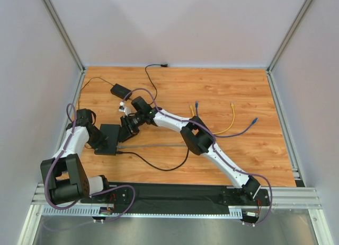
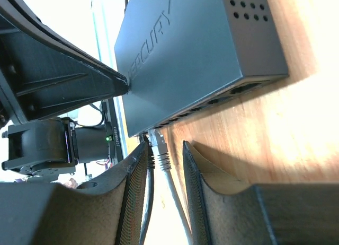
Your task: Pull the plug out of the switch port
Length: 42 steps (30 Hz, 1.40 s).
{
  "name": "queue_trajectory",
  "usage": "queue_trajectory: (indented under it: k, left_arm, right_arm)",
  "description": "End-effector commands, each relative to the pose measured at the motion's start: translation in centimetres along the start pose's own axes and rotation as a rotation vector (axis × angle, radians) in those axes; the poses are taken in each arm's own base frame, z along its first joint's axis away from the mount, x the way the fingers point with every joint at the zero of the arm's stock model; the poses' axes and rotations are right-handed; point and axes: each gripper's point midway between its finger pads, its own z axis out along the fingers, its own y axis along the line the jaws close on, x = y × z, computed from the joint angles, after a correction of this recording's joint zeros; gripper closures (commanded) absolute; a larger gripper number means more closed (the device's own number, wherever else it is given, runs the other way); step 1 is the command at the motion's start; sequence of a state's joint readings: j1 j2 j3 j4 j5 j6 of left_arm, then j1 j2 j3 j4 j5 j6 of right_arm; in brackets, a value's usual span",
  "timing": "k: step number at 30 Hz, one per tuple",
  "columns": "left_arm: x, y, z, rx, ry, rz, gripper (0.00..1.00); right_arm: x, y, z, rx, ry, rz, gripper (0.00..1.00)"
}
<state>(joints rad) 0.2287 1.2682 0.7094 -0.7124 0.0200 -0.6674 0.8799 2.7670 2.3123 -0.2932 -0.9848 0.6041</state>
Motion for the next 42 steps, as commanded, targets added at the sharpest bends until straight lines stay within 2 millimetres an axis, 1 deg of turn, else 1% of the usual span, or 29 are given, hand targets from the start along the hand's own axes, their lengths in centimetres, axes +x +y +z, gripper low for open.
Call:
queue_trajectory:
  k: [1, 4, 8, 9, 15, 16, 18, 23, 26, 29, 32, 34, 35, 36, 37, 38, 42]
  left_arm:
    - [0.0, 0.2, 0.1, -0.004, -0.019, 0.009, 0.86]
    - [0.0, 0.1, 0.3, 0.004, -0.018, 0.005, 0.86]
    - [0.3, 0.4, 0.6, -0.005, -0.003, 0.006, 0.86]
    - [0.4, 0.3, 0.6, -0.002, -0.002, 0.006, 0.86]
    - [0.3, 0.2, 0.6, 0.004, -0.006, 0.003, 0.86]
    - [0.3, 0.3, 0.6, 0.001, -0.006, 0.003, 0.86]
    - [0.4, 0.3, 0.7, -0.002, -0.003, 0.006, 0.86]
    - [0.4, 0.3, 0.7, -0.002, -0.001, 0.003, 0.86]
    - [0.5, 0.3, 0.7, -0.003, 0.0, 0.005, 0.86]
    - [0.4, 0.4, 0.7, -0.005, -0.003, 0.006, 0.86]
    - [0.5, 0.4, 0.7, -0.005, 0.001, 0.006, 0.86]
    - [0.5, 0.4, 0.6, -0.005, 0.0, 0.006, 0.86]
    - [0.5, 0.4, 0.6, -0.003, -0.002, 0.008, 0.86]
    - [0.5, 0.5, 0.6, -0.006, -0.002, 0.006, 0.86]
    - [0.5, 0.5, 0.6, -0.007, -0.003, 0.006, 0.86]
    - [0.5, 0.4, 0.6, -0.006, -0.004, 0.008, 0.86]
    - [0.4, 0.6, 0.8, -0.016, 0.0, 0.006, 0.86]
  right_arm:
    - [0.9, -0.2, 1.3, 0.003, 0.027, -0.012, 0.66]
    - [1.3, 0.4, 2.0, -0.022, 0.05, -0.025, 0.66]
    - [2.0, -0.3, 2.9, -0.033, 0.067, 0.007, 0.66]
    - [2.1, -0.2, 2.9, -0.044, 0.074, 0.011, 0.66]
    - [3.2, -0.6, 2.7, -0.034, 0.106, 0.019, 0.68]
    - [3.3, -0.3, 2.6, -0.036, 0.11, 0.011, 0.68]
    - [3.2, -0.4, 2.3, -0.032, 0.11, 0.009, 0.68]
    - [3.3, -0.6, 2.6, -0.044, 0.112, 0.02, 0.69]
    - [3.3, -0.7, 2.8, -0.053, 0.115, 0.032, 0.72]
    - [3.4, -0.8, 2.9, -0.052, 0.116, 0.038, 0.78]
    - [3.2, -0.8, 3.0, -0.05, 0.11, 0.037, 0.8]
    - [3.1, -1.0, 3.0, -0.047, 0.106, 0.058, 0.85]
    - [2.9, -0.9, 3.0, -0.053, 0.101, 0.058, 0.9]
    - [2.9, -0.9, 3.1, -0.055, 0.101, 0.062, 0.93]
    - [3.1, -1.0, 3.3, -0.056, 0.106, 0.072, 0.95]
    - [3.1, -1.1, 3.3, -0.052, 0.105, 0.076, 0.99]
    - [2.9, -1.1, 3.1, -0.038, 0.102, 0.081, 1.0]
